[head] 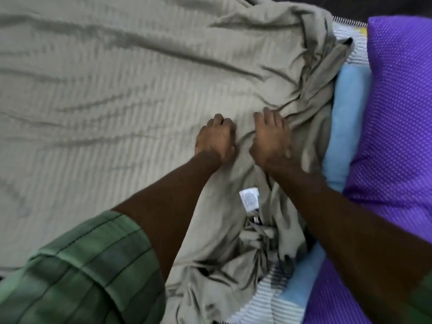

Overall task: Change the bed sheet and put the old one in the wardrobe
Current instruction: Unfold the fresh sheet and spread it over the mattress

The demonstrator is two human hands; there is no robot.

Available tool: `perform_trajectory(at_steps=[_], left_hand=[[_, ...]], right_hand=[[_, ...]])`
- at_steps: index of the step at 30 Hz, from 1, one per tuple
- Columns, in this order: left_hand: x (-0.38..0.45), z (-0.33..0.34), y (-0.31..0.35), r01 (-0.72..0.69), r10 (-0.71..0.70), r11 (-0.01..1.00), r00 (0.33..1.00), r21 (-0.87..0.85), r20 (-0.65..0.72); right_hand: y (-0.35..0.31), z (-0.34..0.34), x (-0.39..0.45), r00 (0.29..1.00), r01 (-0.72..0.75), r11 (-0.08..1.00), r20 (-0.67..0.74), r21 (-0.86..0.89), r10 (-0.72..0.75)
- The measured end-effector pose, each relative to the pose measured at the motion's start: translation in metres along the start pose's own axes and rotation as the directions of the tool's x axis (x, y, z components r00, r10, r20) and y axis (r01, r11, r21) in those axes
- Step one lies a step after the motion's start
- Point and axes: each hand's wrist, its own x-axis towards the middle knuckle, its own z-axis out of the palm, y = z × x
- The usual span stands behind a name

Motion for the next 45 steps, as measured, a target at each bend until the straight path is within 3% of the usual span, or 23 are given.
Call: perform_trajectory(at_steps=[3,5,9,15,19,21,26,30,34,45], left_hand=[[-0.051,0.021,0.012,0.069,-0.074,0.990,0.997,-0.126,-0.033],[-0.103,0.041,0.013,0.131,-0.137,0.979,0.990,-0.158,-0.027],[-0.213,0.077,0.011,0.228,-0.230,0.968,0.973,-0.108,-0.006],[-0.353,0.120,0.046,0.240,-0.236,0.971,0.953,0.002,0.188],[-0.375,0.134,0.084,0.275,-0.249,0.961,0.902,-0.023,0.354],[-0.379,0.130,0.092,0.347,-0.302,0.937,0.867,-0.046,0.397],[-0.372,0.112,0.064,0.558,-0.489,0.808,0.814,-0.190,0.313],[-0.381,0.098,0.030,0.646,-0.609,0.699,0.762,-0.307,0.220],[-0.406,0.081,-0.018,0.663,-0.642,0.674,0.744,-0.324,0.186],[-0.446,-0.009,-0.145,0.661,-0.700,0.668,0.714,-0.343,0.011]], right_hand=[[-0.022,-0.012,-0.066,0.997,0.064,0.996,0.034,0.057,-0.066],[-0.036,-0.013,-0.114,0.975,0.129,0.986,0.169,0.110,-0.146],[-0.037,0.003,-0.187,0.817,0.301,0.953,0.523,-0.030,-0.241],[-0.022,0.008,-0.252,0.613,0.640,0.757,0.683,-0.134,-0.397],[-0.013,0.005,-0.272,0.460,0.740,0.662,0.809,-0.121,-0.366],[-0.019,0.003,-0.278,0.425,0.766,0.629,0.838,-0.133,-0.341],[-0.043,0.006,-0.286,0.446,0.741,0.667,0.798,-0.077,-0.404],[-0.044,0.027,-0.312,0.540,0.636,0.772,0.720,-0.009,-0.436],[-0.066,0.037,-0.332,0.636,0.555,0.831,0.625,0.035,-0.452],[-0.279,0.017,-0.325,0.726,0.404,0.861,0.465,0.308,-0.507]])
